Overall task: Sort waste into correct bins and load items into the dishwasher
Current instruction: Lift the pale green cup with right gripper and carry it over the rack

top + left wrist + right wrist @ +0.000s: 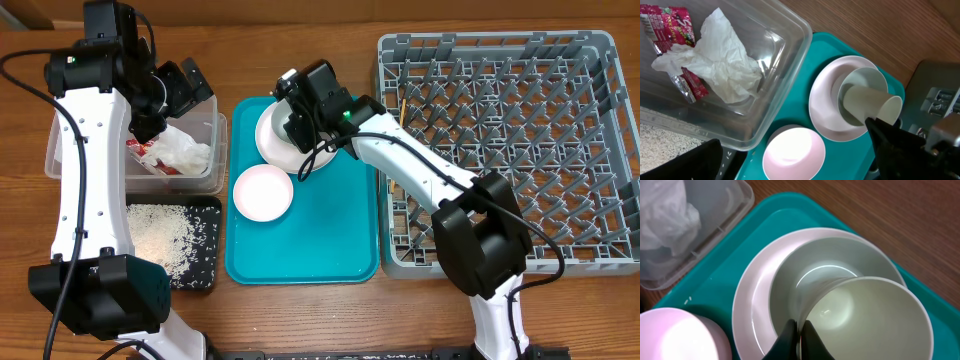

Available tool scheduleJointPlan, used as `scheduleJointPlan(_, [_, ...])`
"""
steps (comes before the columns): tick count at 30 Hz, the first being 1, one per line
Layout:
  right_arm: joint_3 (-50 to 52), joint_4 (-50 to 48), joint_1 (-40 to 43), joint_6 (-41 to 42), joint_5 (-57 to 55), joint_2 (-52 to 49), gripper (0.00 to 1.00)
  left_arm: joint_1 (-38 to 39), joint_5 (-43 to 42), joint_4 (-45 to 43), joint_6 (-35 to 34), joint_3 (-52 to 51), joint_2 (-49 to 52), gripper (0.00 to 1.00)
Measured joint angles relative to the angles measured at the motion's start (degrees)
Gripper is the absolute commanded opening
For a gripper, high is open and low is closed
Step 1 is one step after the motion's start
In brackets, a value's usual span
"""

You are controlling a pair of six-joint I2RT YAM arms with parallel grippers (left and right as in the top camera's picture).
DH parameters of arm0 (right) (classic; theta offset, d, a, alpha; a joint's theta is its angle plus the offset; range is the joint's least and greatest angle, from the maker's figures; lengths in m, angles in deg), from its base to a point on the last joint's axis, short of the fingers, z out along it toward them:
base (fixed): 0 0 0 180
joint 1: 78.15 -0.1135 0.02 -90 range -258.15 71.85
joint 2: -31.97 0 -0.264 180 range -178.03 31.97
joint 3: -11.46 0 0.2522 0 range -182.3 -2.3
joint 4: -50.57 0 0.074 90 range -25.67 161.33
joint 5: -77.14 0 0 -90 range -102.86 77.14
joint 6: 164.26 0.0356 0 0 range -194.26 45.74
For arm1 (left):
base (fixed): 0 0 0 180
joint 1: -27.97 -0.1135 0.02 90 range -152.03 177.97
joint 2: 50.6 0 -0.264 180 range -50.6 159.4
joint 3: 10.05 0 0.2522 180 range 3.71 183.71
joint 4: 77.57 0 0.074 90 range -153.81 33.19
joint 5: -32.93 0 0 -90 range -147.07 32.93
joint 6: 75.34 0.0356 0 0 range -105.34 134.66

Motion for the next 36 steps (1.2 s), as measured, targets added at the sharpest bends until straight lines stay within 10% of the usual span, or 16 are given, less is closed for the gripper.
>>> scheduleJointPlan(16, [-4.4,4.3,16.2,2.4,27.3,17.7,0.04,0.0,0.0,0.0,0.0,0.0,0.0,1.00])
scheduleJointPlan(36, [-4.5,0.2,36.7,3.1,67.6,1.1,0.04,0.0,0.0,0.0,0.0,0.0,0.0,1.00])
